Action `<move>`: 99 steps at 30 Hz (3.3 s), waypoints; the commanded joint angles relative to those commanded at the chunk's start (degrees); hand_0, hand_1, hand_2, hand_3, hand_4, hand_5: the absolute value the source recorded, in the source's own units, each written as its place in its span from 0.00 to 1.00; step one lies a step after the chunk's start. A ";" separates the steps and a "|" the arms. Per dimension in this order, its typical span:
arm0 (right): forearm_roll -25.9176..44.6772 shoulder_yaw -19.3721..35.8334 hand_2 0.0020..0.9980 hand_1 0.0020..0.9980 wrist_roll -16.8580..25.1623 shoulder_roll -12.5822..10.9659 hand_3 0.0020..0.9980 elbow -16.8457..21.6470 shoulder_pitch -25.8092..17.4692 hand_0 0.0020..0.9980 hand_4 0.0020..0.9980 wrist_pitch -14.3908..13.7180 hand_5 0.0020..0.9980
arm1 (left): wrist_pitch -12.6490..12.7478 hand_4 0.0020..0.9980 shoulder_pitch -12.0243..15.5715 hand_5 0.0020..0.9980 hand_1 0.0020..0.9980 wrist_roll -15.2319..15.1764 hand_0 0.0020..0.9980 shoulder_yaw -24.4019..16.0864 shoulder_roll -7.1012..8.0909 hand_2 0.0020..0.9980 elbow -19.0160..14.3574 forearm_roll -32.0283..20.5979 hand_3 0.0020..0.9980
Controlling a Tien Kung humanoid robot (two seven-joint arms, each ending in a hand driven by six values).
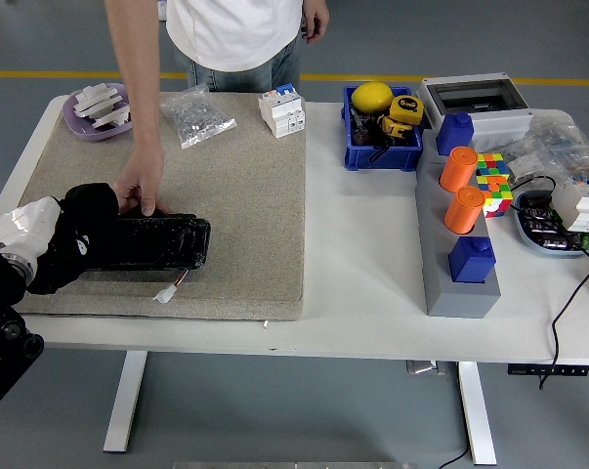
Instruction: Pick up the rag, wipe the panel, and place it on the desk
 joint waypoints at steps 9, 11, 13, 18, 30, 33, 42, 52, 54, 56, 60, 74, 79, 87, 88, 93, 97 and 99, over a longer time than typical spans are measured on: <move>0.04 -0.11 0.63 0.61 -0.12 -0.03 0.62 -0.04 -0.06 0.76 1.00 0.07 0.64 | 0.15 0.50 1.36 0.00 0.18 -0.28 0.23 -3.48 1.50 0.54 1.94 0.18 0.56; 0.04 -0.16 0.63 0.61 -0.12 -0.02 0.62 -0.03 -0.04 0.76 1.00 0.05 0.64 | 0.17 0.50 1.32 0.00 0.18 -0.33 0.23 -3.92 1.74 0.54 2.52 0.17 0.56; -0.01 -0.15 0.63 0.61 -0.14 -0.05 0.62 0.00 0.05 0.76 1.00 0.01 0.64 | 0.27 0.51 1.28 0.00 0.18 -0.47 0.23 -4.24 2.01 0.54 3.23 0.11 0.56; -0.06 -0.13 0.63 0.61 -0.17 -0.06 0.62 0.09 0.18 0.76 1.00 -0.07 0.64 | 1.85 0.51 0.25 0.00 0.18 -1.69 0.23 -4.10 2.34 0.54 5.87 -0.48 0.56; -0.21 0.06 0.63 0.61 -0.23 0.09 0.62 0.32 0.65 0.76 1.00 -0.23 0.64 | 11.36 0.51 -5.73 0.00 0.22 -17.30 0.26 1.86 3.57 0.53 19.47 -6.83 0.56; -0.14 -0.07 0.63 0.61 -0.23 0.13 0.62 0.27 0.68 0.76 1.00 -0.22 0.64 | 11.98 0.54 -6.72 0.00 0.41 -22.00 0.36 3.26 4.01 0.54 22.55 -8.10 0.58; -0.27 -0.07 0.63 0.61 -0.15 0.25 0.62 0.33 0.94 0.76 1.00 -0.31 0.64 | 10.20 0.56 -8.57 0.00 0.49 -24.21 0.41 5.58 4.41 0.55 26.56 -8.64 0.58; -0.37 0.03 0.63 0.61 -0.14 0.40 0.62 0.29 0.97 0.76 1.00 -0.36 0.65 | 6.70 0.77 -9.14 0.10 0.77 -23.39 0.62 5.78 4.25 0.77 28.15 -10.00 0.58; -0.36 0.06 0.63 0.61 -0.14 0.41 0.62 0.27 0.91 0.76 1.00 -0.36 0.65 | 6.59 0.77 -9.13 0.10 0.77 -23.28 0.62 5.43 4.28 0.77 27.83 -9.56 0.58; -0.35 0.03 0.63 0.61 -0.17 0.41 0.62 0.22 0.87 0.76 1.00 -0.33 0.65 | 6.32 0.90 -9.09 0.21 0.81 -22.92 0.68 5.08 4.35 0.82 27.37 -9.11 0.70; -0.43 0.11 0.63 0.61 -0.16 0.41 0.62 0.21 0.86 0.76 1.00 -0.38 0.65 | 5.81 0.90 -8.94 0.21 0.81 -22.51 0.68 4.26 4.63 0.82 26.40 -8.16 0.70; -0.39 0.14 0.63 0.61 -0.15 0.33 0.62 0.10 0.77 0.76 1.00 -0.28 0.64 | 3.73 1.00 -7.56 0.38 0.85 -22.45 0.72 1.43 5.79 0.86 23.33 -7.68 0.81; -0.36 0.17 0.63 0.61 -0.17 0.28 0.62 0.06 0.66 0.76 1.00 -0.25 0.64 | 3.06 1.00 -6.37 0.43 0.85 -22.63 0.72 -0.12 6.72 0.86 20.16 -9.41 0.81; -0.38 0.12 0.63 0.61 -0.14 0.28 0.62 0.04 0.53 0.76 1.00 -0.28 0.64 | 3.82 1.00 -4.07 0.43 0.82 -28.31 0.70 -4.84 7.08 0.84 15.81 -21.76 0.80; -0.37 0.07 0.63 0.61 -0.14 0.28 0.62 0.05 0.52 0.76 1.00 -0.28 0.64 | 4.13 1.00 -3.63 0.43 0.82 -29.70 0.70 -5.87 6.88 0.84 15.17 -24.13 0.80; -0.37 0.03 0.63 0.61 -0.19 0.30 0.62 0.05 0.39 0.76 1.00 -0.28 0.64 | 4.73 0.96 -1.87 0.45 0.79 -34.51 0.68 -10.70 5.76 0.80 11.98 -32.39 0.78; -0.37 0.08 0.63 0.61 -0.27 0.26 0.62 0.03 0.23 0.76 1.00 -0.24 0.64 | 4.63 0.91 -0.31 0.46 0.77 -38.71 0.65 -15.55 4.37 0.77 8.67 -40.71 0.73; -0.42 0.09 0.63 0.61 -0.33 0.29 0.62 0.02 0.11 0.76 1.00 -0.21 0.64 | 3.73 0.91 0.35 0.46 0.77 -40.92 0.65 -17.81 3.26 0.77 7.64 -45.29 0.73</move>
